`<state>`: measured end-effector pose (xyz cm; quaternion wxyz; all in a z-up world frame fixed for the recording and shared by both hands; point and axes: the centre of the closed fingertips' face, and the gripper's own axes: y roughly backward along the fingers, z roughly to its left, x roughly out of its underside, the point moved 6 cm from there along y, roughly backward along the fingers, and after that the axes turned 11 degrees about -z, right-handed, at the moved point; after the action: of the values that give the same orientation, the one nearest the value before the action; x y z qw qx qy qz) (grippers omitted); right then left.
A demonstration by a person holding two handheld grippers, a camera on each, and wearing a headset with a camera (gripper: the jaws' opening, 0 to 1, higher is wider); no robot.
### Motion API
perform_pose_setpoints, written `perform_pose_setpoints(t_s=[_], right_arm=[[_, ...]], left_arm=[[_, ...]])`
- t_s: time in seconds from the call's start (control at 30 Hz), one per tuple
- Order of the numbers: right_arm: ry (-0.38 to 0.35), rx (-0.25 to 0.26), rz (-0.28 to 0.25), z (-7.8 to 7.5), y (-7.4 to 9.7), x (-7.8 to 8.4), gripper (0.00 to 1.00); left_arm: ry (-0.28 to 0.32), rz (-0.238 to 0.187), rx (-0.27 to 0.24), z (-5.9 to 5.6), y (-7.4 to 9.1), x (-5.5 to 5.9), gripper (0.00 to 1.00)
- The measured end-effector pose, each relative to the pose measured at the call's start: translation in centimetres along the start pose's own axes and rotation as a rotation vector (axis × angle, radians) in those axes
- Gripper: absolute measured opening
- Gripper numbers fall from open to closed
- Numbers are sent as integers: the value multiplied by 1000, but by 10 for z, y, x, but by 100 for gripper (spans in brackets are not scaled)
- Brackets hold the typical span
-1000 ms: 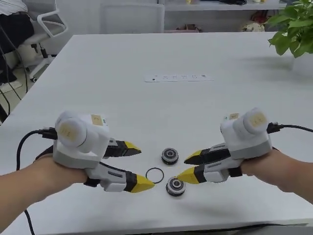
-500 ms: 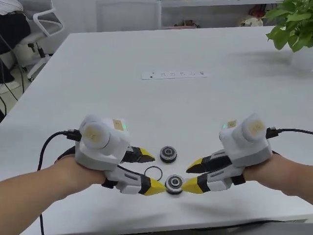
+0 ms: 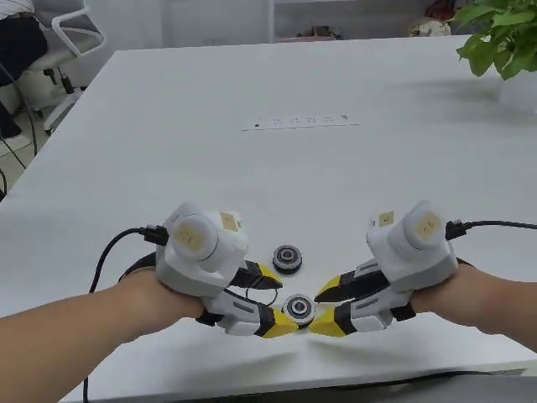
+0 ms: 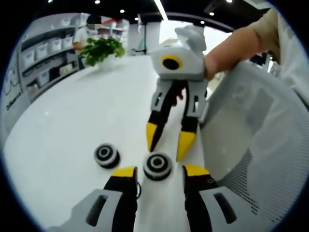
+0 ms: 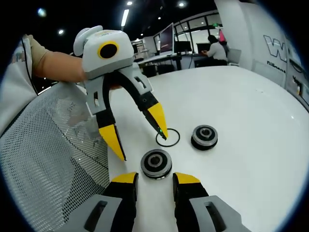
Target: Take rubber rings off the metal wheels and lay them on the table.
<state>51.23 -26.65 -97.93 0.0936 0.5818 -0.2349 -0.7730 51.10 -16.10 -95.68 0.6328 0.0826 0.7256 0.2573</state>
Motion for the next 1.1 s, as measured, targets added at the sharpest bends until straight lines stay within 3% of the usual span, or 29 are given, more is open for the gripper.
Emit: perform_pose_setpoints(t_s=[0.33,0.5,0.83,1.1], right_arm=[[-5,-1,-3,0,-1,1,27],[-5,-1,-5,-1,-1,3,26],[-1,1,-12,-1,-3,1,27],[32,13,-38,-2,-8,-3,30]], left_arm=[[9,-1,15,-3,-11,-1,31],[12,3,19,-3,-15,0,23],[-33,10,-20,2,-17,2,14],[-32,1,-31,1,-16,2,14]])
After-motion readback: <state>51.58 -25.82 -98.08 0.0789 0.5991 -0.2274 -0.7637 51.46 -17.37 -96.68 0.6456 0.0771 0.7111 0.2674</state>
